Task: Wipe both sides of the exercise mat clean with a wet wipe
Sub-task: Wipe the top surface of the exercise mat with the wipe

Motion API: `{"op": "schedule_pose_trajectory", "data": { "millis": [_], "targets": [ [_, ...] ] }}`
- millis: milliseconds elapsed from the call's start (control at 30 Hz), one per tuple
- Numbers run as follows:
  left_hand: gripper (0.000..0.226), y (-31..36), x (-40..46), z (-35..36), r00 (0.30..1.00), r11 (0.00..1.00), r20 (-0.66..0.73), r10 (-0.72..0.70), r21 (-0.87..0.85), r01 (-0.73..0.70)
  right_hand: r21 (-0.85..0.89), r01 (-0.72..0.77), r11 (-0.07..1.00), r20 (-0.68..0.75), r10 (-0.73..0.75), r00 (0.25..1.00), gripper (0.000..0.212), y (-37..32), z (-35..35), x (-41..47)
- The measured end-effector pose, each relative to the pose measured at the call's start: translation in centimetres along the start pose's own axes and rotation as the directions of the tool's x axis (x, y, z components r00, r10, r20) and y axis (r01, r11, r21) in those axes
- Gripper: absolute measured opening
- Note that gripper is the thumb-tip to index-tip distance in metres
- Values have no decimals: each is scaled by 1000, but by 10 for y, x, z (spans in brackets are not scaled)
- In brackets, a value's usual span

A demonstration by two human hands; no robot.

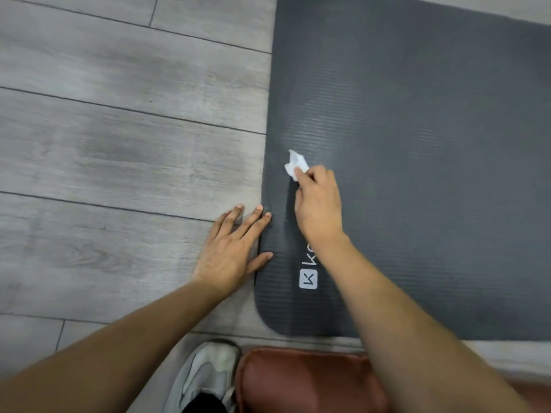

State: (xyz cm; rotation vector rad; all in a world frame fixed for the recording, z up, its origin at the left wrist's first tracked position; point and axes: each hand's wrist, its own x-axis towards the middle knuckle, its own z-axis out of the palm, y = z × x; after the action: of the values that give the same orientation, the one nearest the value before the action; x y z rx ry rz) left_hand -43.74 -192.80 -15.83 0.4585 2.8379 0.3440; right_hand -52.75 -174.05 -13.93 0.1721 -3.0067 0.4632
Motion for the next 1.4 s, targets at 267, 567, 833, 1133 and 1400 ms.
{"op": "schedule_pose_trajectory", "data": {
  "millis": [267,567,833,1133,1400],
  "targets": [
    [63,9,-8,1,991,999,-133,12,-32,-17,-106,118,987,85,-109,990,44,-8,-18,-74],
    [53,16,-5,-11,999,995,-30,40,-87,-43,-113,-443,889,-101,433,895,49,59,-42,-101],
    [60,11,-14,-17,998,991,62,9,-135,0,-86,46,995,93,-38,995,34,-27,-32,-133],
    [66,18,-15,-19,992,987,125,-34,-149,53,-122,-463,878,8,467,884,30,36,-59,-145],
    [64,15,-17,-21,990,990,136,-37,-133,55,-76,73,994,212,-56,976,19,-29,-52,-160]
  ]
}}
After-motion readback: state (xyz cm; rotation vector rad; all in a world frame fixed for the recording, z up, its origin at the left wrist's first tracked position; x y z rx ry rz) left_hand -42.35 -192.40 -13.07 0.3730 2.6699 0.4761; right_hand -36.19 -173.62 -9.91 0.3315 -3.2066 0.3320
